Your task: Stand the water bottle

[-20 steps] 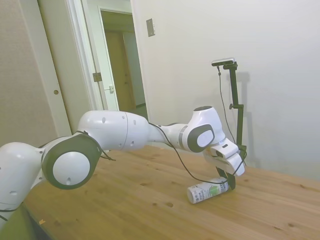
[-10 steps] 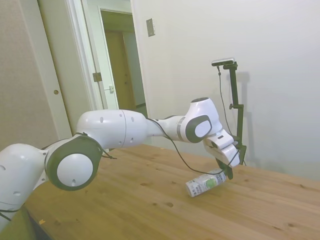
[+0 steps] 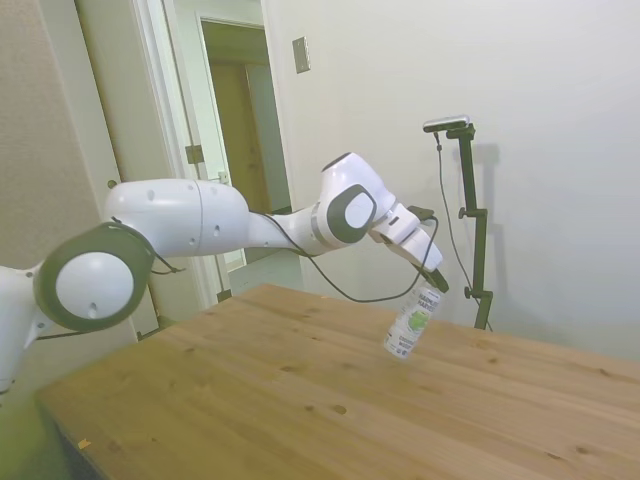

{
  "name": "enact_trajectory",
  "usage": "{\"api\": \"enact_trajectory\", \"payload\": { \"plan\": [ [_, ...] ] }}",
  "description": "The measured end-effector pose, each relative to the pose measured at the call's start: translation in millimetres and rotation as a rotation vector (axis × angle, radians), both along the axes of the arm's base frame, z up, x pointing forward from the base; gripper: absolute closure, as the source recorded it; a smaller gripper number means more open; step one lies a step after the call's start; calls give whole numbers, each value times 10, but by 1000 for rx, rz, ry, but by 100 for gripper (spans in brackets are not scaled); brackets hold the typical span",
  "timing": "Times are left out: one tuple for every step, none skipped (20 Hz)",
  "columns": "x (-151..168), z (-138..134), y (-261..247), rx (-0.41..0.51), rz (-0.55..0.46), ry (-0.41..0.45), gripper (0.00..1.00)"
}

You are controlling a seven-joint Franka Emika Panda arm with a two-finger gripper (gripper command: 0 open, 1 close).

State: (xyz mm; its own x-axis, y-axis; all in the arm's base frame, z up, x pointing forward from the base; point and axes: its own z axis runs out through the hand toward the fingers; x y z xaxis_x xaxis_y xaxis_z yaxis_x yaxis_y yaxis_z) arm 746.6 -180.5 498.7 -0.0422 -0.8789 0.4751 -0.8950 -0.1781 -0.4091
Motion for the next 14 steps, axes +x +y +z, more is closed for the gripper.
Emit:
{"api": "enact_trajectory", "payload": {
  "plan": [
    [-46,40,81,-27,-10,-20,100],
    [-93,61,166,-54,-19,-42,100],
    [-144,62,253,-78,-28,-61,100],
    [-198,44,339,-100,-31,-72,100],
    [-258,16,425,-122,-26,-78,100],
    [-506,-4,562,-129,-9,-64,100],
    [-556,-36,577,-145,-12,-65,100],
    [-600,-80,600,-155,-13,-69,100],
    [-645,-106,631,-161,-18,-81,100],
    [-673,-132,659,-161,-23,-93,100],
    [-683,-160,698,-163,-26,-107,100],
    [-683,-192,737,-168,-31,-123,100],
    [-675,-215,770,-176,-39,-147,100],
    [-666,-244,802,-185,-48,-174,100]
  ]
}}
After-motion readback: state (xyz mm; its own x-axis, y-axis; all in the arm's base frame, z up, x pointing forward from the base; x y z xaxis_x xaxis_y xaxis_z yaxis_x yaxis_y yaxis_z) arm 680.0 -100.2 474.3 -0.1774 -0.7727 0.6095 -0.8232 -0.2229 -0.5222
